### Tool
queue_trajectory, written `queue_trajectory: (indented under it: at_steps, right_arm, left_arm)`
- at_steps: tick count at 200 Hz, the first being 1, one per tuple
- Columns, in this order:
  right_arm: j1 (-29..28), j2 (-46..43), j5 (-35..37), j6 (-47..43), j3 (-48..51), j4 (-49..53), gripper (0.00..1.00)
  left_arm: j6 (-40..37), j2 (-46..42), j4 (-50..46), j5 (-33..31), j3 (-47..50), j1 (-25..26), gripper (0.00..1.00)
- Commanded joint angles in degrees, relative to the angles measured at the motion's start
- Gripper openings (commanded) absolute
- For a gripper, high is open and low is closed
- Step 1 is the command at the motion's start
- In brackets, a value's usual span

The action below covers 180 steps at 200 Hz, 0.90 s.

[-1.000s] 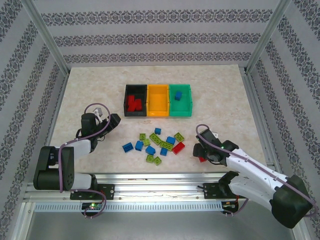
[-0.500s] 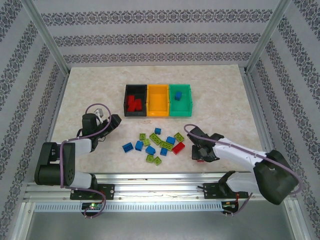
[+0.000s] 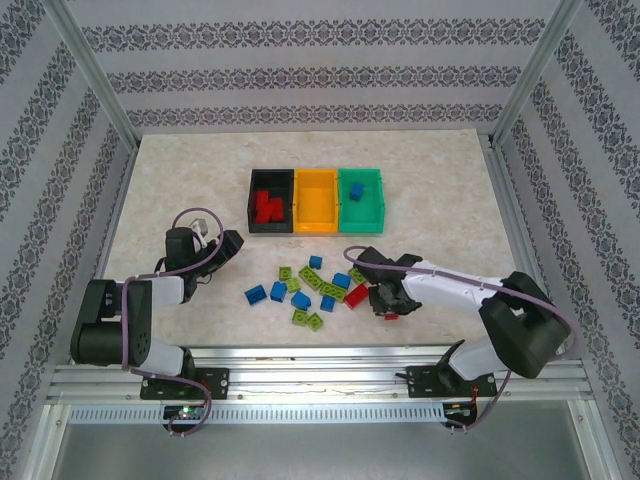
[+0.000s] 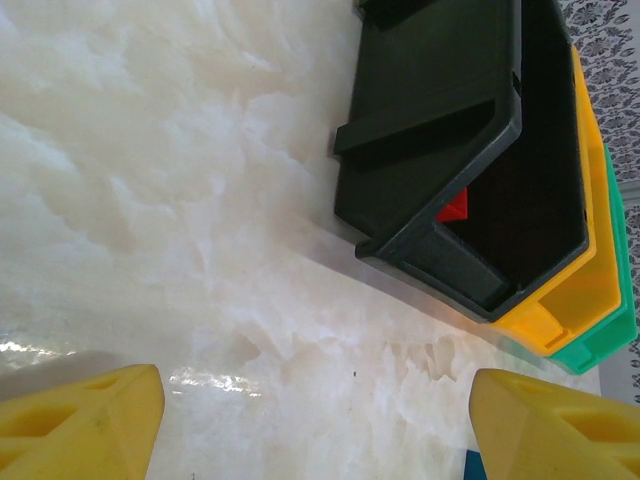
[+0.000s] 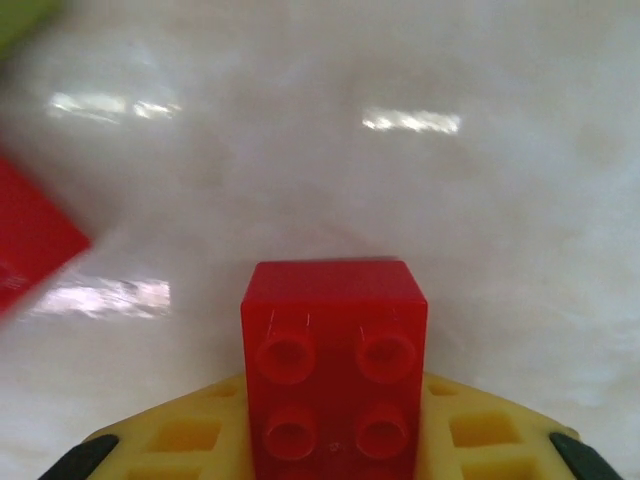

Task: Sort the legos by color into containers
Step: Pick up the lego from the bottom-right of the table, then place the lego in the container.

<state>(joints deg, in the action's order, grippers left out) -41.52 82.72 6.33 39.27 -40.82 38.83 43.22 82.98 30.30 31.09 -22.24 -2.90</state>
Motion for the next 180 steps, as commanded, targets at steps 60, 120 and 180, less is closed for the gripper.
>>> queue_trajectory:
  at_steps: [60,120,180]
  right_arm:
    - [0.5,1.0,-4.0,-6.5,-16.1,-8.1,0.24]
    - [-0.4,17.1,-11.6,-9.0,-37.7,-10.8,0.25]
    - [0.9,40.3,-14.6,-14.2,-69.7,-3.5,0.26]
  left_arm:
    - [0.2,-1.3,1.9,0.6,0.2,-1.4,0.8]
    - [-0.1,-1.1,1.8,0.7,0.1,-1.5,0.81]
    - [-0.2,-1.9,1.1,0.4,0.0,-1.6,0.81]
